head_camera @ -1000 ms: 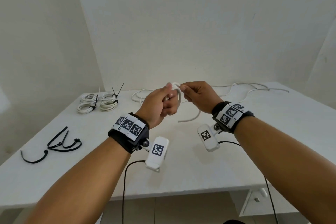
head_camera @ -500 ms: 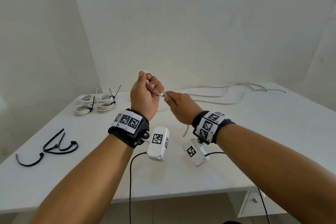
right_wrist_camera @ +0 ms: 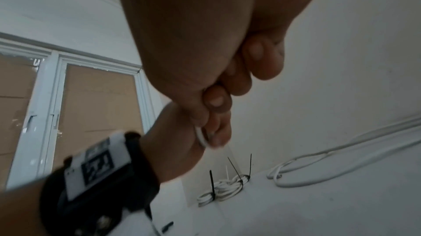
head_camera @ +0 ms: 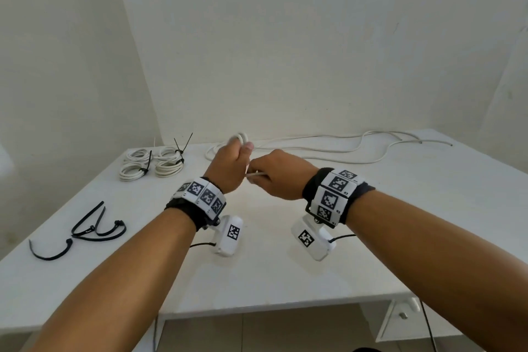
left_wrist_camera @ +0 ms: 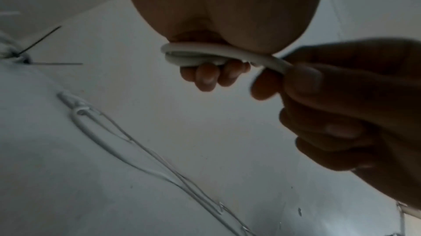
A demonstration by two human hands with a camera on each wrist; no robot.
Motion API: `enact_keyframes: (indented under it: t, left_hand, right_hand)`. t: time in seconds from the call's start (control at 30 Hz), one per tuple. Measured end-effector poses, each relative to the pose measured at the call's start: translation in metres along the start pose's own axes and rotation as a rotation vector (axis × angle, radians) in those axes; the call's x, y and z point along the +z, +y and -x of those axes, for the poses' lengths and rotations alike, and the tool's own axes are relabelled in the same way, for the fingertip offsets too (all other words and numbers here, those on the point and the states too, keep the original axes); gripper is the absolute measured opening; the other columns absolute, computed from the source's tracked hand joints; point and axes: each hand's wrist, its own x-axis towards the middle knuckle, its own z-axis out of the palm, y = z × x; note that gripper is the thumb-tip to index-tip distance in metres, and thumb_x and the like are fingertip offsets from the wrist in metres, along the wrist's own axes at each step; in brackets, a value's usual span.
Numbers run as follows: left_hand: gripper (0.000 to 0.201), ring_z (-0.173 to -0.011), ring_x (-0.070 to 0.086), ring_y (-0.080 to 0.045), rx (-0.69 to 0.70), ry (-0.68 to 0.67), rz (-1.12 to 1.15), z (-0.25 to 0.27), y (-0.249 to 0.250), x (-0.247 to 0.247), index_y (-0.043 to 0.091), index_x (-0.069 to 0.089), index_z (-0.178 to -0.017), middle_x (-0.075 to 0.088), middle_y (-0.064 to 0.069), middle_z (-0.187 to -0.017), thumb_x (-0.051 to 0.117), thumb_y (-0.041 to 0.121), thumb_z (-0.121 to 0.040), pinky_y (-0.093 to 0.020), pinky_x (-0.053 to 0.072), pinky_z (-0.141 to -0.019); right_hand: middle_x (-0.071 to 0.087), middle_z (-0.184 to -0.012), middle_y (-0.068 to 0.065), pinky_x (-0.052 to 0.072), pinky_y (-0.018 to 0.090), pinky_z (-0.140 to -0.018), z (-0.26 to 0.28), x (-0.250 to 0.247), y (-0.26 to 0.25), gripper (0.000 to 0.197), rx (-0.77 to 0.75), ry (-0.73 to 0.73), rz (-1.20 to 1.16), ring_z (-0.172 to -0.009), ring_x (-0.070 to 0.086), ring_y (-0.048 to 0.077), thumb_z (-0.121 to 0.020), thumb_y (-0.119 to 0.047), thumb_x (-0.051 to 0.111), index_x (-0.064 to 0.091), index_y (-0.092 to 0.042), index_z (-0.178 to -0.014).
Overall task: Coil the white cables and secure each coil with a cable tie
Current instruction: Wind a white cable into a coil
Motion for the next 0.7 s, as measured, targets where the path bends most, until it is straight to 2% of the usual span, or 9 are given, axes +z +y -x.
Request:
enact_keyframes:
  t: [0.07, 0.17, 0.23, 0.3, 0.37, 0.43, 0.5, 0.57, 0.7]
  left_hand:
    - [0.035, -0.054, 0.044, -0.012, -0.045, -0.146, 0.027, 0.005, -0.004, -0.006, 0.015, 0.044, -0.075, 0.05, 0.005, -0.061, 0.037, 0.031, -0.105, -0.026, 0.038, -0.057]
    - [0.046, -0.046, 0.036, -0.008, -0.075, -0.314, 0.167, 0.015, -0.001, -0.008, 0.013, 0.046, -0.068, 0.045, 0.008, -0.051, 0.029, 0.034, -0.106, -0.024, 0.031, -0.05]
    - [0.055, -0.044, 0.029, -0.01, -0.116, -0.346, 0.282, 0.019, 0.008, -0.008, 0.006, 0.048, -0.071, 0.038, 0.004, -0.05, 0.025, 0.046, -0.101, -0.022, 0.027, -0.047]
    - [0.058, -0.044, 0.022, -0.013, -0.127, -0.354, 0.314, 0.022, 0.016, -0.01, 0.006, 0.046, -0.071, 0.031, 0.003, -0.05, 0.027, 0.054, -0.096, -0.022, 0.022, -0.045]
    - [0.055, -0.045, 0.019, -0.014, -0.112, -0.387, 0.331, 0.027, 0.02, -0.011, 0.011, 0.038, -0.066, 0.028, 0.005, -0.051, 0.027, 0.051, -0.102, -0.023, 0.019, -0.045]
    - [0.052, -0.046, 0.015, -0.012, -0.136, -0.42, 0.464, 0.032, 0.023, -0.011, 0.016, 0.033, -0.063, 0.024, 0.006, -0.051, 0.029, 0.048, -0.104, -0.022, 0.016, -0.044]
    - [0.052, -0.043, 0.013, -0.01, -0.201, -0.405, 0.657, 0.032, 0.028, -0.012, 0.019, 0.035, -0.057, 0.02, 0.005, -0.05, 0.034, 0.051, -0.099, -0.021, 0.014, -0.043]
    - [0.059, -0.039, 0.011, -0.009, -0.245, -0.366, 0.79, 0.031, 0.036, -0.011, 0.019, 0.038, -0.052, 0.019, 0.005, -0.046, 0.031, 0.051, -0.101, -0.022, 0.009, -0.042]
    - [0.06, -0.039, 0.008, -0.013, -0.282, -0.26, 0.915, 0.03, 0.05, -0.009, 0.018, 0.038, -0.049, 0.017, 0.004, -0.043, 0.032, 0.044, -0.102, -0.033, 0.004, -0.049]
  right_hand:
    - [0.058, -0.077, -0.009, 0.042, 0.029, -0.064, 0.001, -0.007, 0.008, 0.021, -0.002, 0.036, -0.015, -0.071, 0.054, 0.014, -0.1, -0.033, 0.052, 0.068, -0.02, -0.103]
    - [0.06, -0.074, -0.015, 0.043, 0.024, -0.064, 0.001, -0.015, 0.016, 0.018, -0.056, 0.06, -0.11, -0.066, 0.055, 0.003, -0.098, -0.032, 0.059, 0.072, -0.02, -0.101]
    - [0.066, -0.074, -0.015, 0.045, 0.017, -0.062, 0.001, -0.021, 0.021, 0.013, -0.066, 0.154, -0.237, -0.064, 0.058, 0.001, -0.094, -0.029, 0.066, 0.075, -0.02, -0.098]
    - [0.069, -0.07, -0.009, 0.044, 0.014, -0.058, 0.002, -0.027, 0.028, 0.009, -0.009, 0.339, -0.406, -0.057, 0.055, 0.002, -0.088, -0.026, 0.074, 0.077, -0.019, -0.092]
    - [0.066, -0.063, -0.009, 0.04, 0.011, -0.056, 0.003, -0.033, 0.034, 0.007, 0.05, 0.465, -0.563, -0.054, 0.052, 0.002, -0.084, -0.023, 0.079, 0.078, -0.017, -0.088]
    - [0.065, -0.061, -0.012, 0.04, 0.01, -0.057, 0.004, -0.032, 0.036, 0.005, 0.068, 0.464, -0.617, -0.055, 0.054, 0.0, -0.084, -0.021, 0.079, 0.077, -0.016, -0.085]
    - [0.065, -0.062, -0.016, 0.042, 0.013, -0.059, 0.003, -0.026, 0.04, 0.004, 0.079, 0.447, -0.645, -0.056, 0.054, 0.001, -0.084, -0.022, 0.078, 0.075, -0.02, -0.083]
    - [0.068, -0.074, -0.012, 0.048, 0.023, -0.06, 0.001, -0.021, 0.044, 0.006, 0.087, 0.451, -0.727, -0.062, 0.057, 0.006, -0.086, -0.022, 0.077, 0.073, -0.022, -0.081]
    - [0.073, -0.096, 0.008, 0.058, 0.037, -0.065, 0.001, -0.012, 0.038, 0.006, 0.056, 0.445, -0.937, -0.079, 0.068, 0.017, -0.092, -0.012, 0.069, 0.07, -0.015, -0.087]
